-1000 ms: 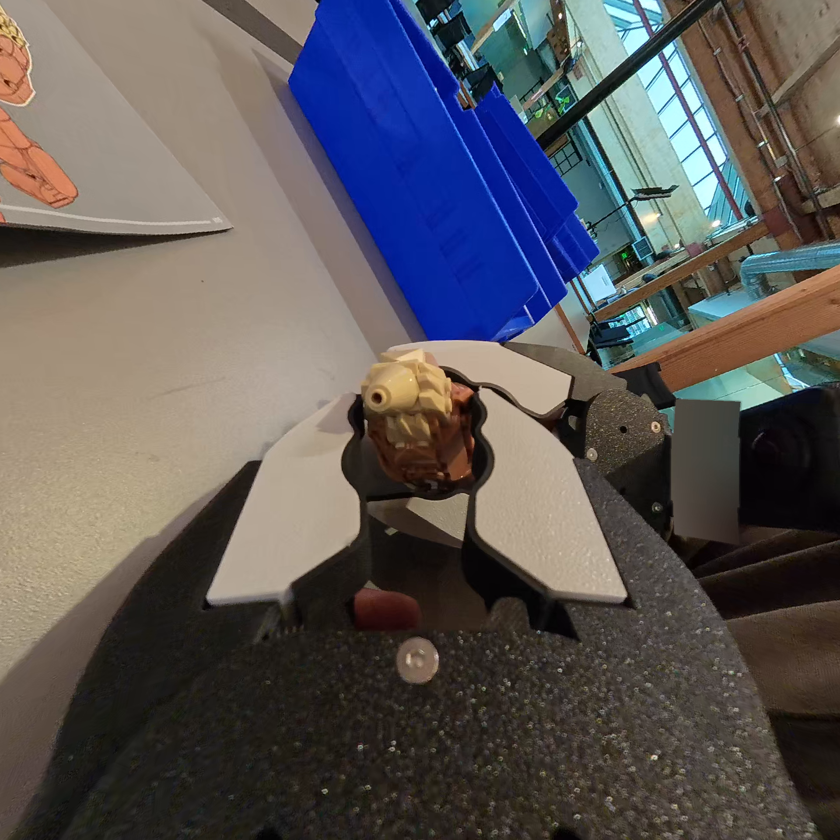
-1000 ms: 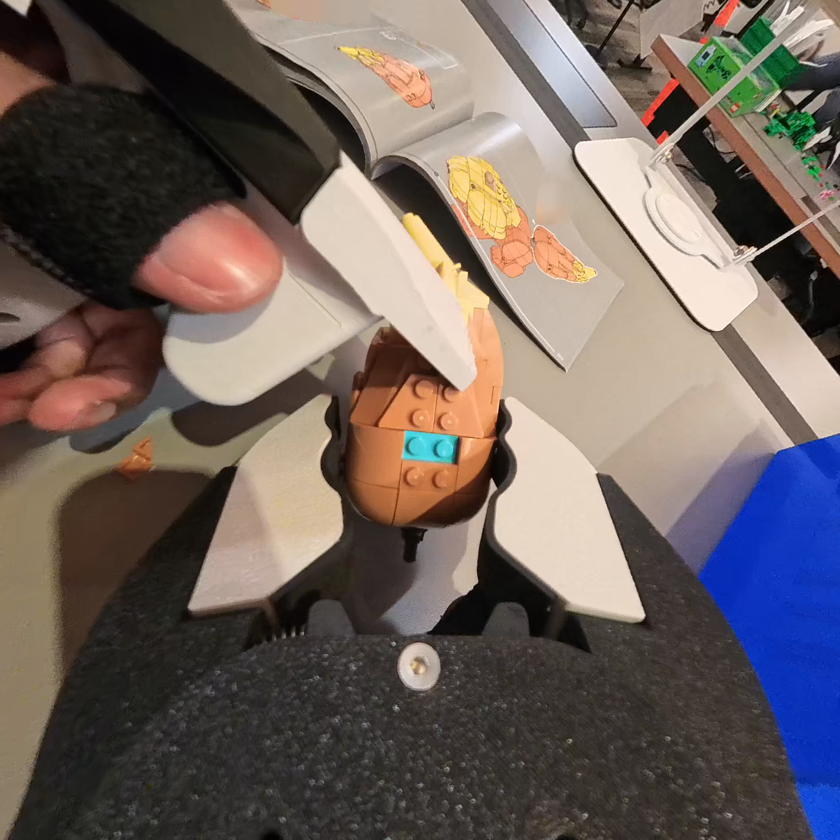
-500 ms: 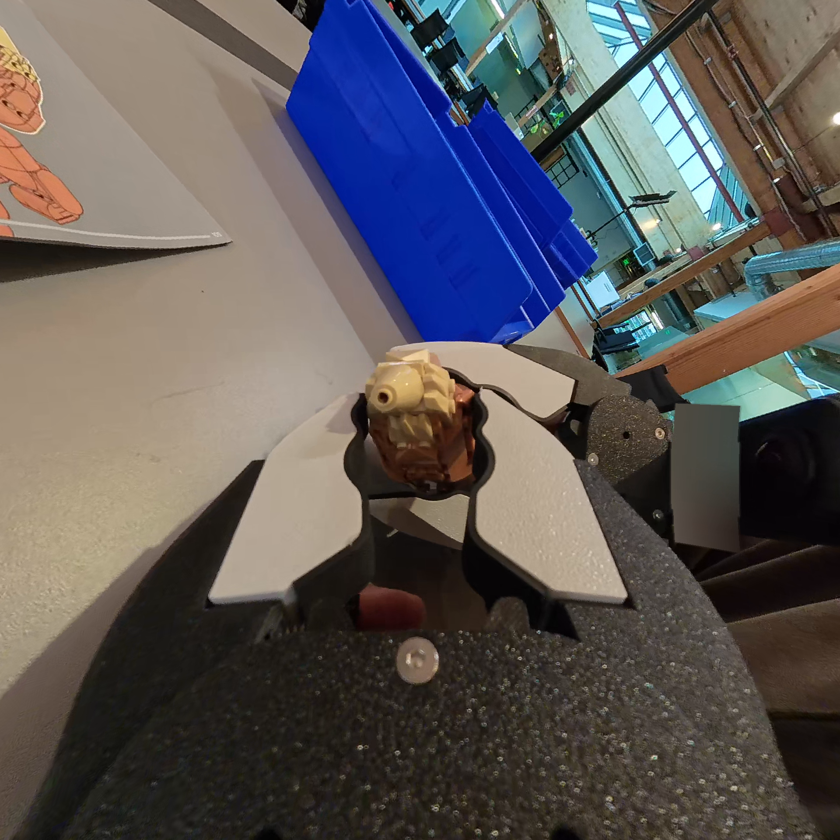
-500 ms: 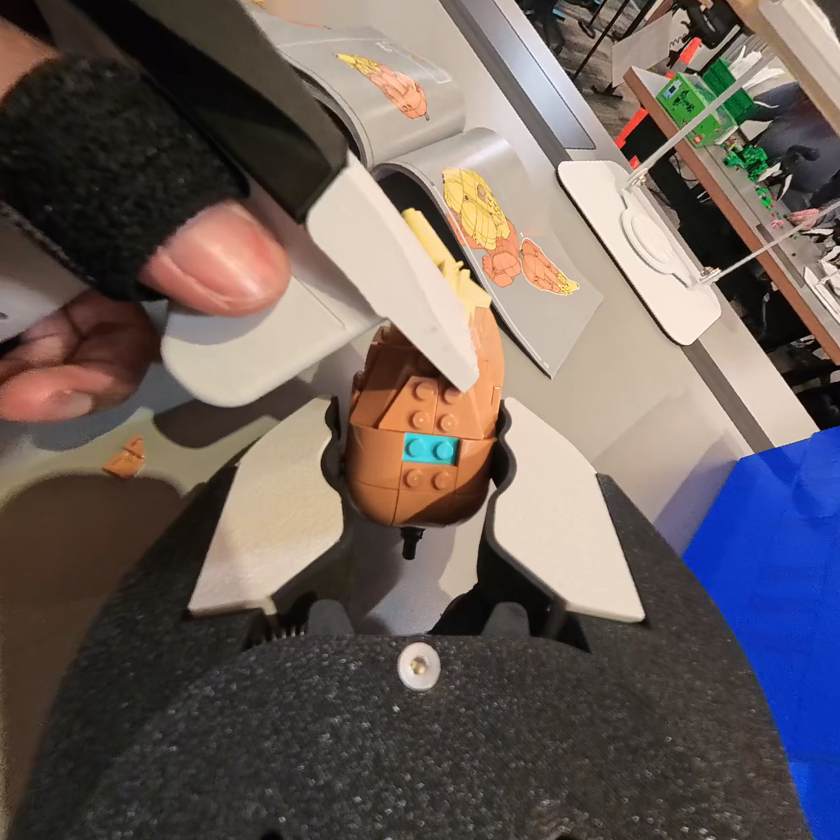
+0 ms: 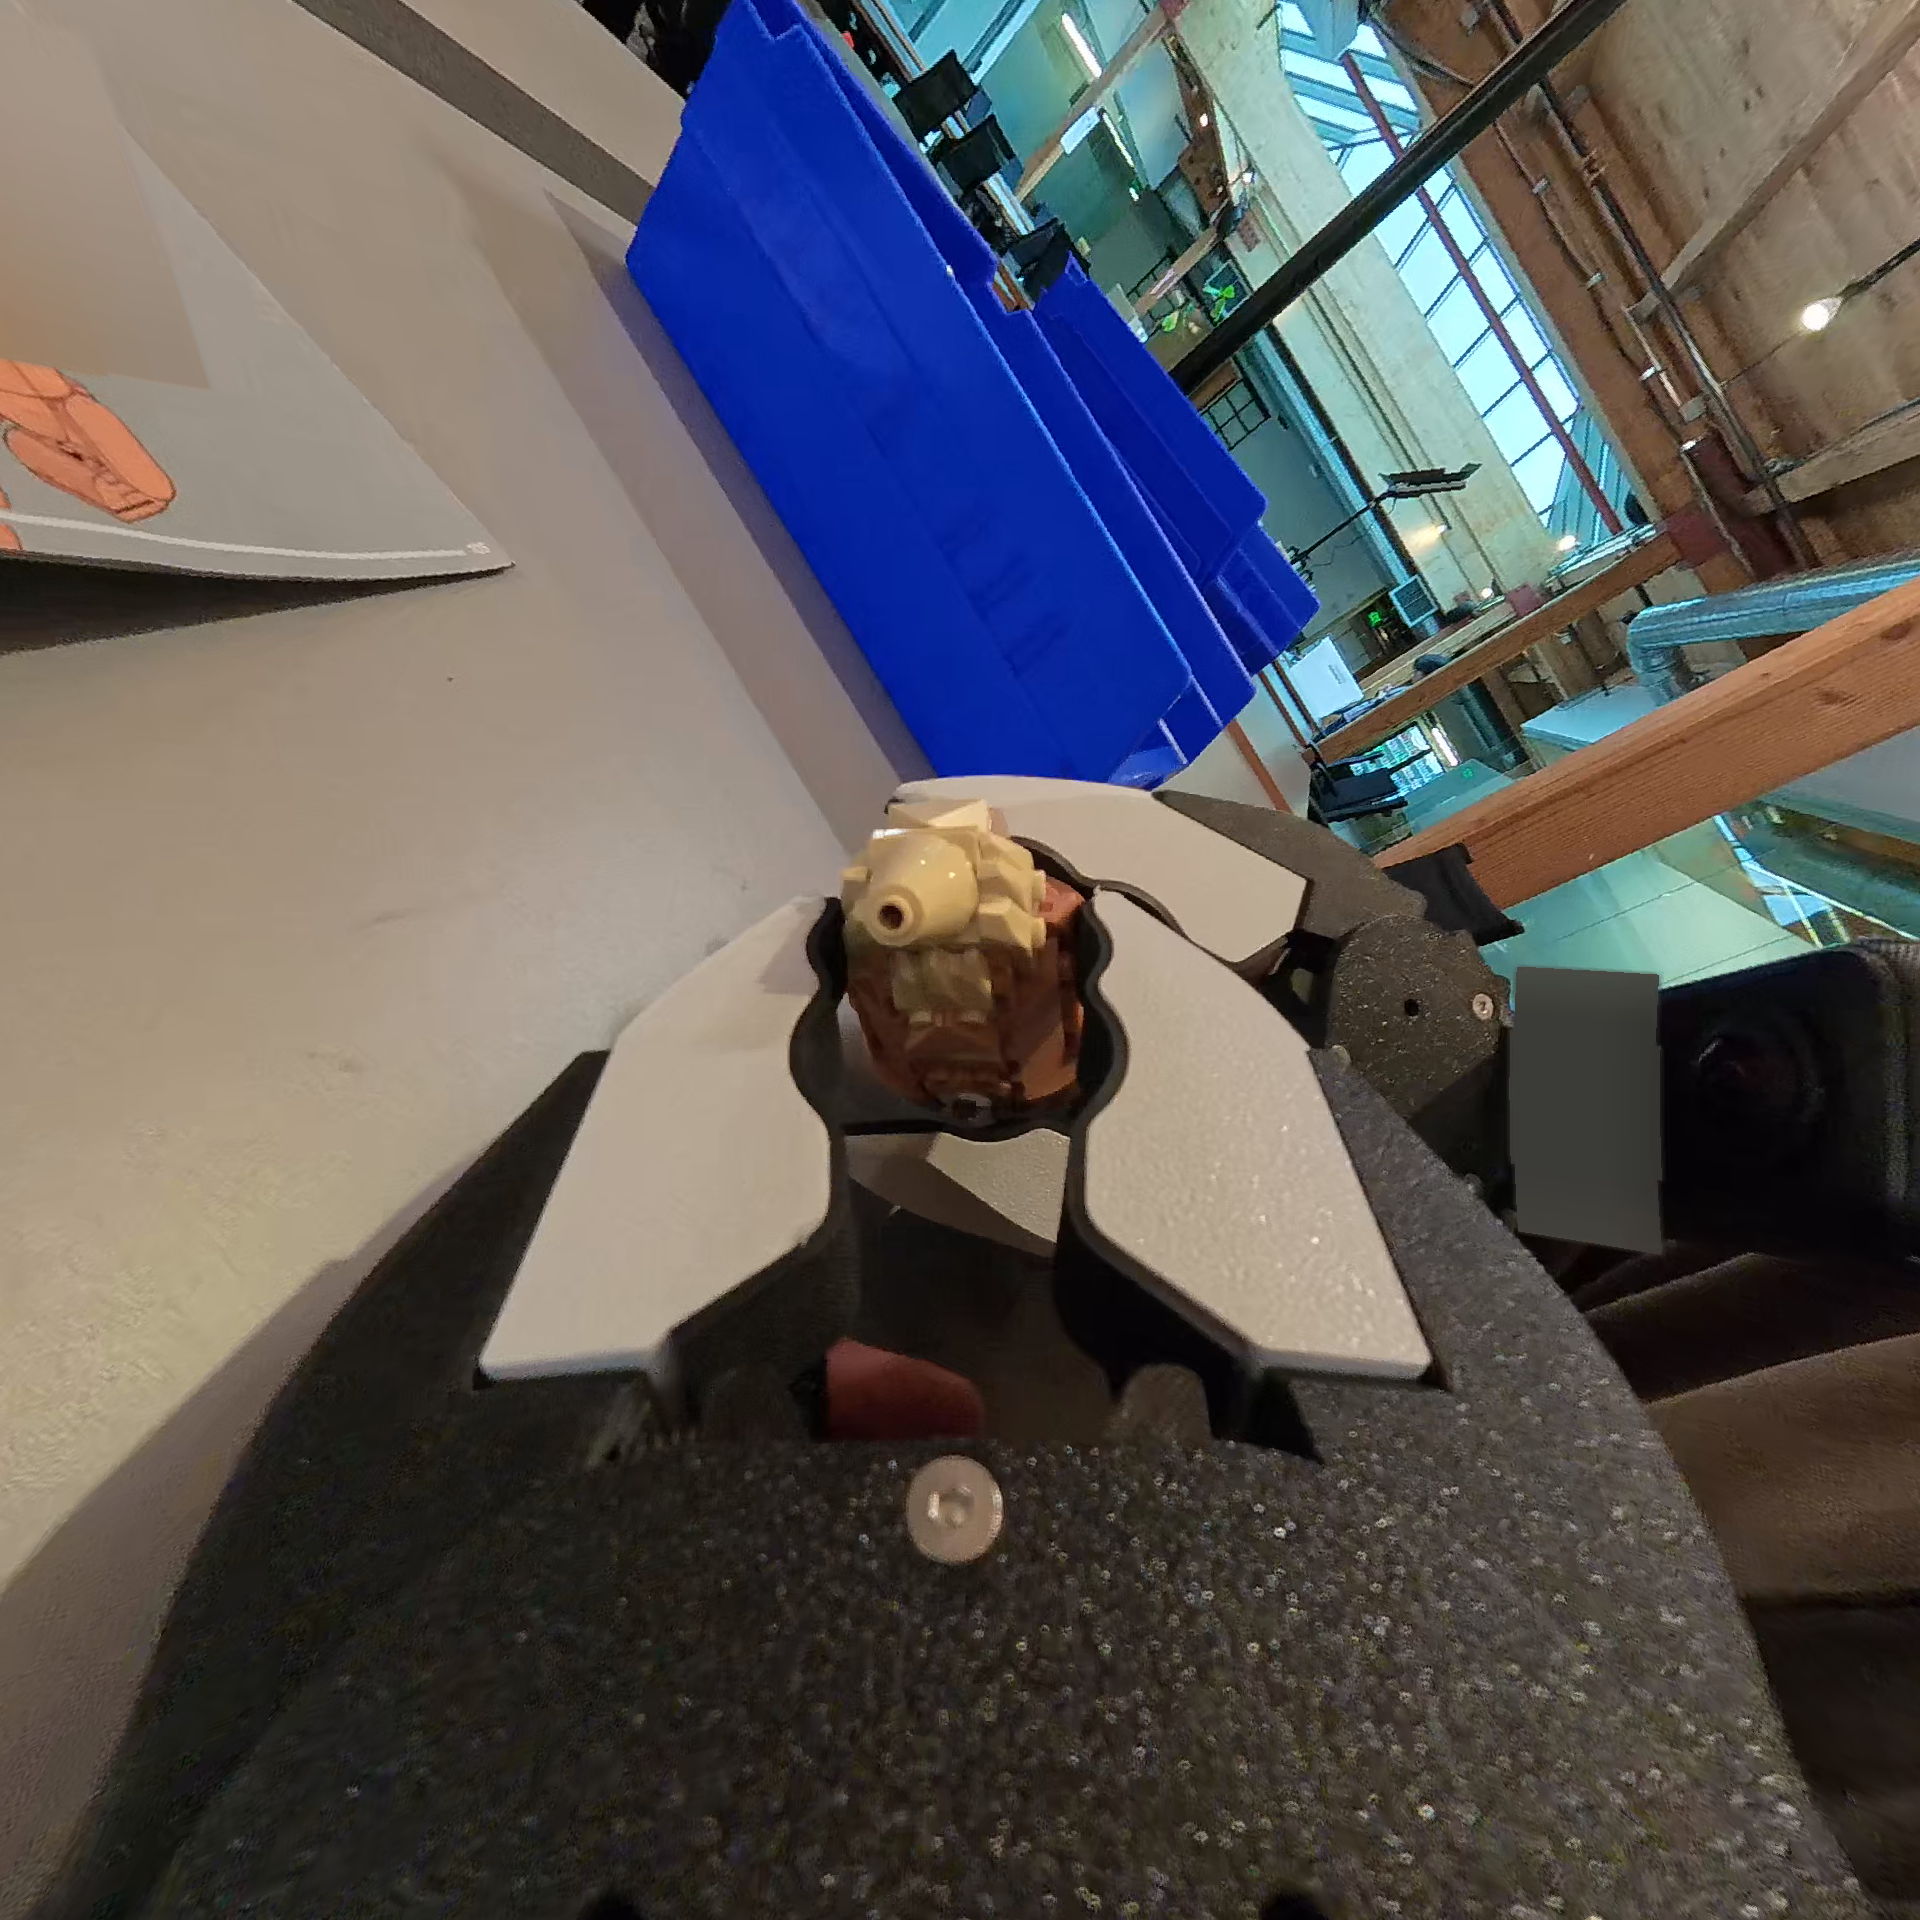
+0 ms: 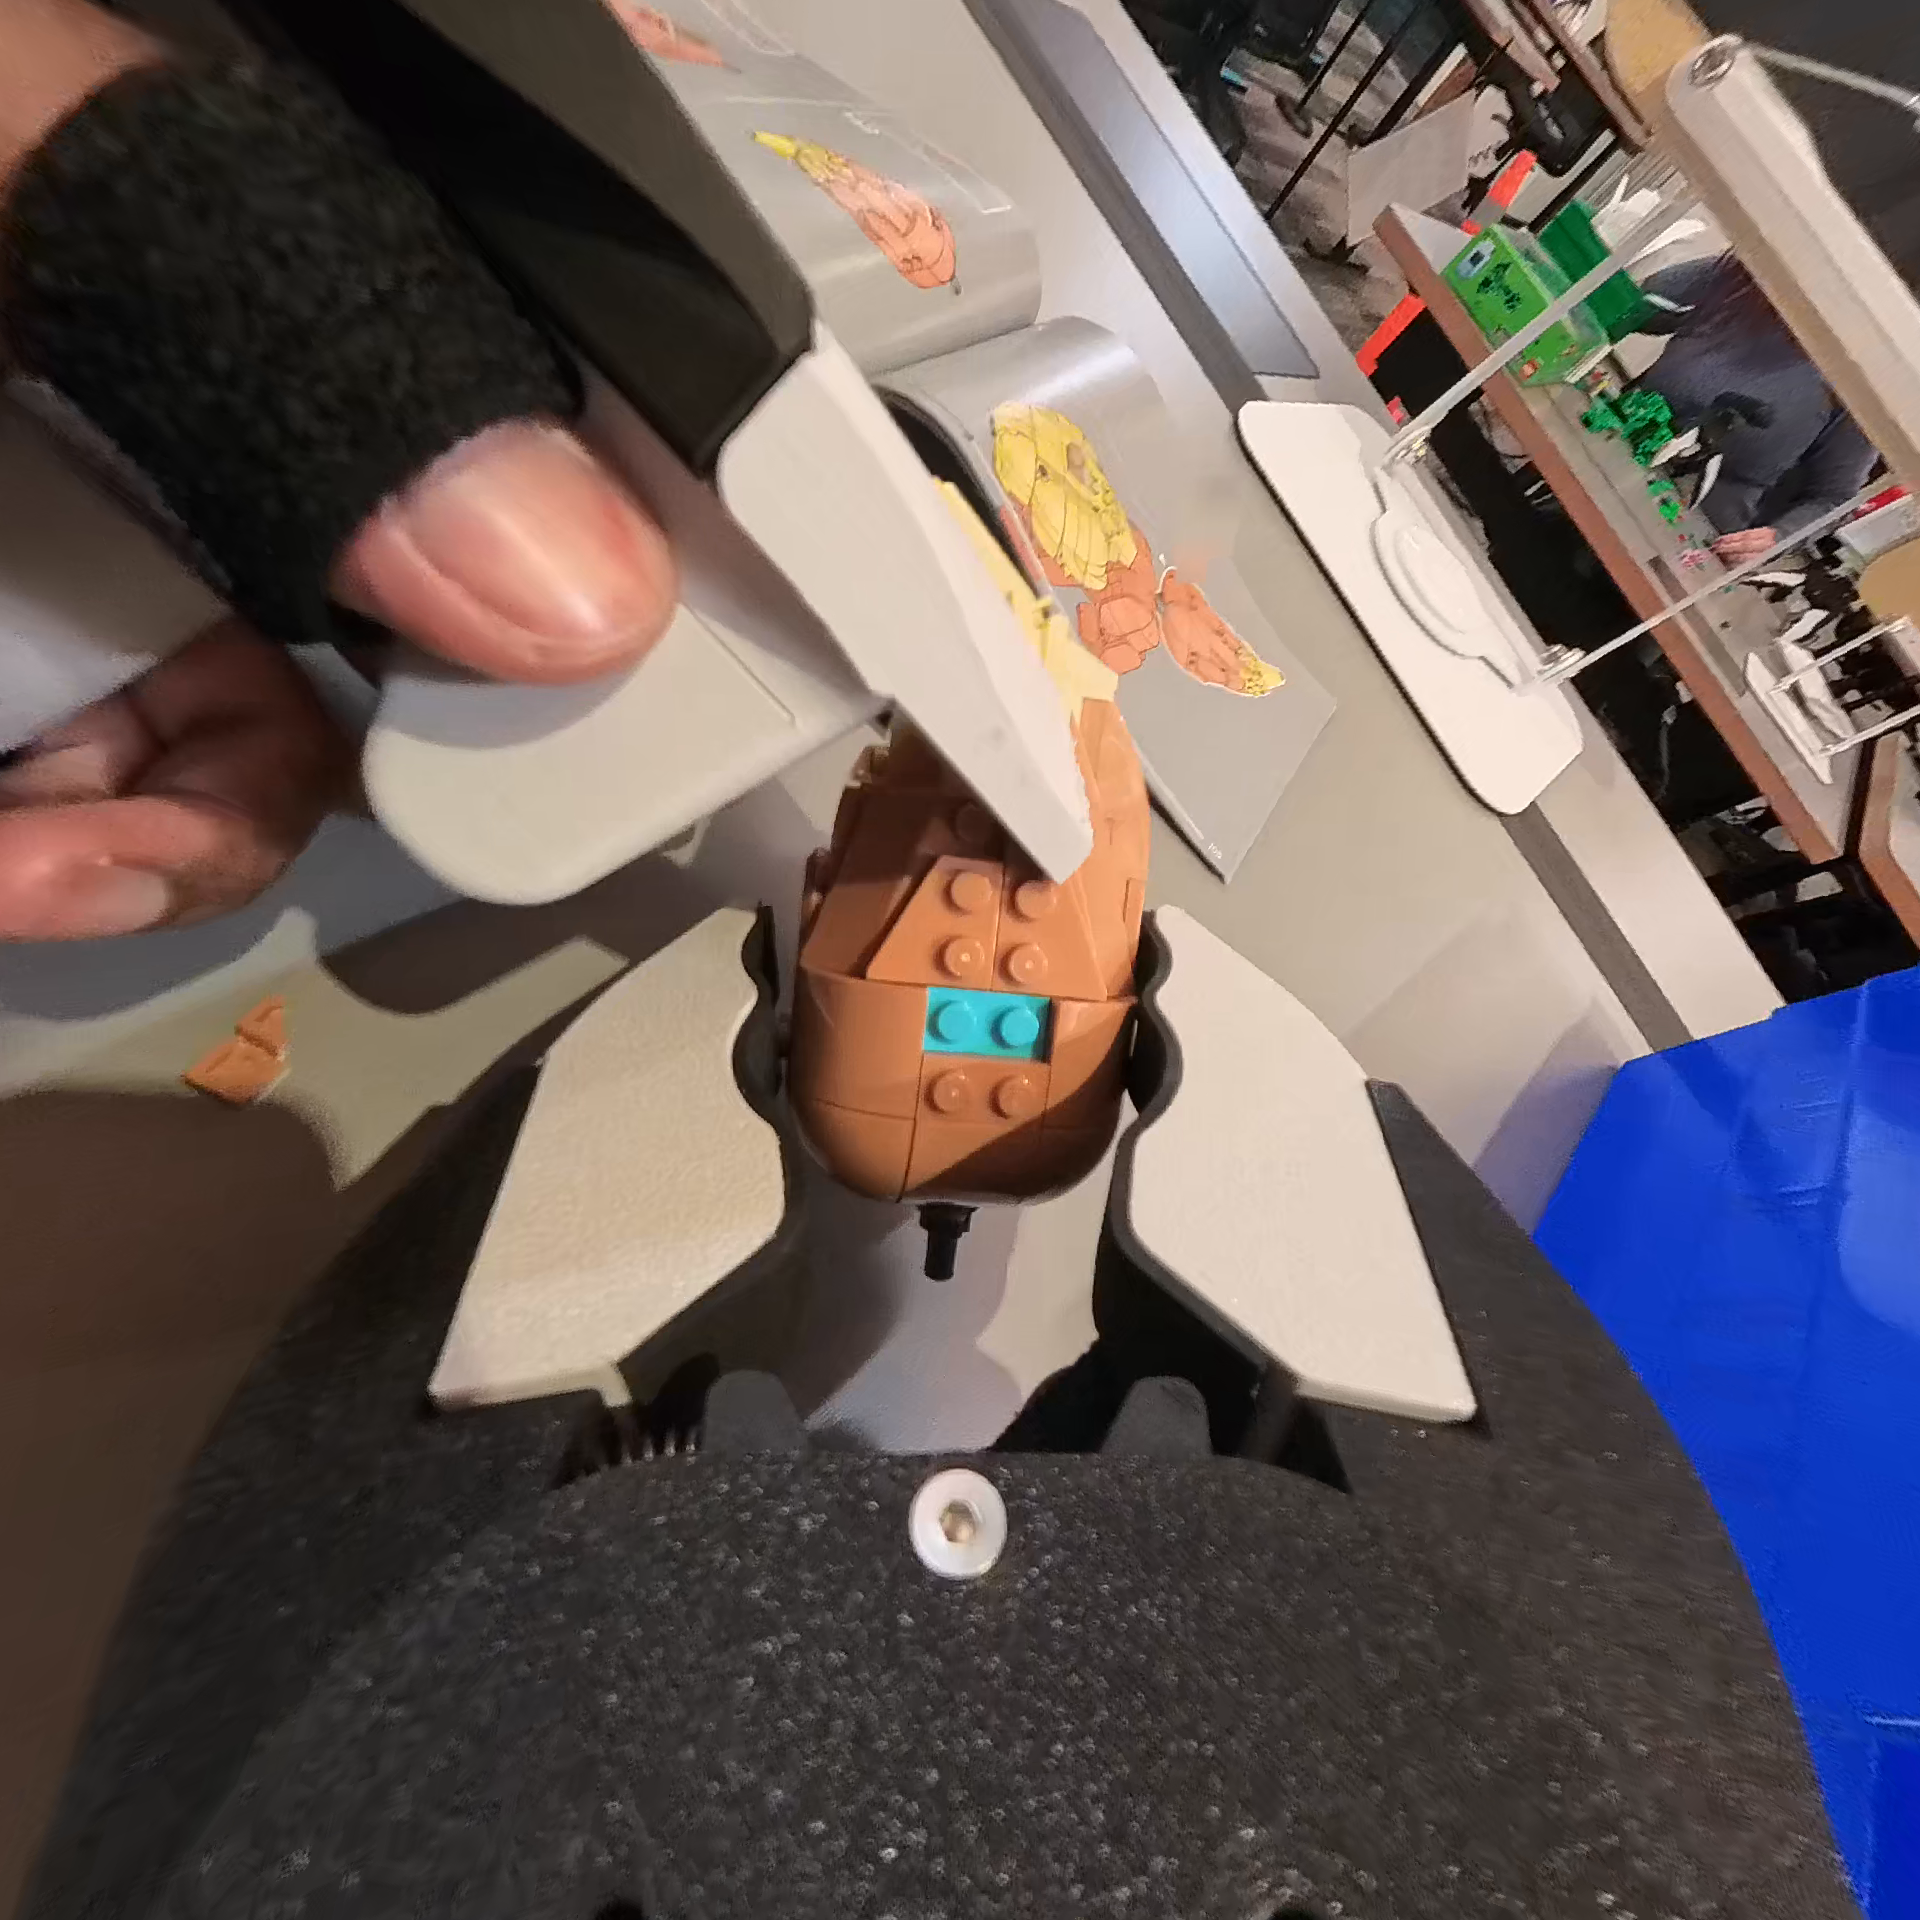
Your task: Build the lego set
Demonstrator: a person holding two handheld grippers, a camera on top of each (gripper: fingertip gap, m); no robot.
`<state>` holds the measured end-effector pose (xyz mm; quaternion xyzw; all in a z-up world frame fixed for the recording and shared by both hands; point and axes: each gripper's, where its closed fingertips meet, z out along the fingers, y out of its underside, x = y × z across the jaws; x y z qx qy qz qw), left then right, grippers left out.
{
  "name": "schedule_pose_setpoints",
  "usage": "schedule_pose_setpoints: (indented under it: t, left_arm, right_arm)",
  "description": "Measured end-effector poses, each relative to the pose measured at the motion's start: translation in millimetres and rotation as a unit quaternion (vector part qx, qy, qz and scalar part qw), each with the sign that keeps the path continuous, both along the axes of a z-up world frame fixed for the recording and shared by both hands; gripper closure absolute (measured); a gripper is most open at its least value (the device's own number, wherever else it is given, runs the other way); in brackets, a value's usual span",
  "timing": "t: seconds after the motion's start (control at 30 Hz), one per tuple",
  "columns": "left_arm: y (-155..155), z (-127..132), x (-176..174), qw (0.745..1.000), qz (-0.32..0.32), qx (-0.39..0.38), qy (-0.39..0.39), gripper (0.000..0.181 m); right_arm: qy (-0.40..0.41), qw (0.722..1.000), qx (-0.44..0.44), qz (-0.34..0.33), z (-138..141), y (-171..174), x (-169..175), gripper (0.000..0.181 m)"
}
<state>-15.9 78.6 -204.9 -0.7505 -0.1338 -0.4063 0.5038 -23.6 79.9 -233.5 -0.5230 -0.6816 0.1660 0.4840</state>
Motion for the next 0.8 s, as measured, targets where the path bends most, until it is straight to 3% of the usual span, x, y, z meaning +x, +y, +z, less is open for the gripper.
schedule_pose_setpoints:
  t: [0.37,0.8]
  left_arm:
    - [1.3,6.4,-2.3,0.995,-0.027,0.001,-0.099,0.139]
    - [3.9,6.7,-3.2,0.988,-0.028,-0.009,-0.150,0.138]
  right_arm:
    - [0.018,1.000,-0.007,-0.009,7.1,4.2,-0.3,0.112]
    - [0.028,0.999,-0.015,-0.011,7.6,3.7,-1.7,0.112]
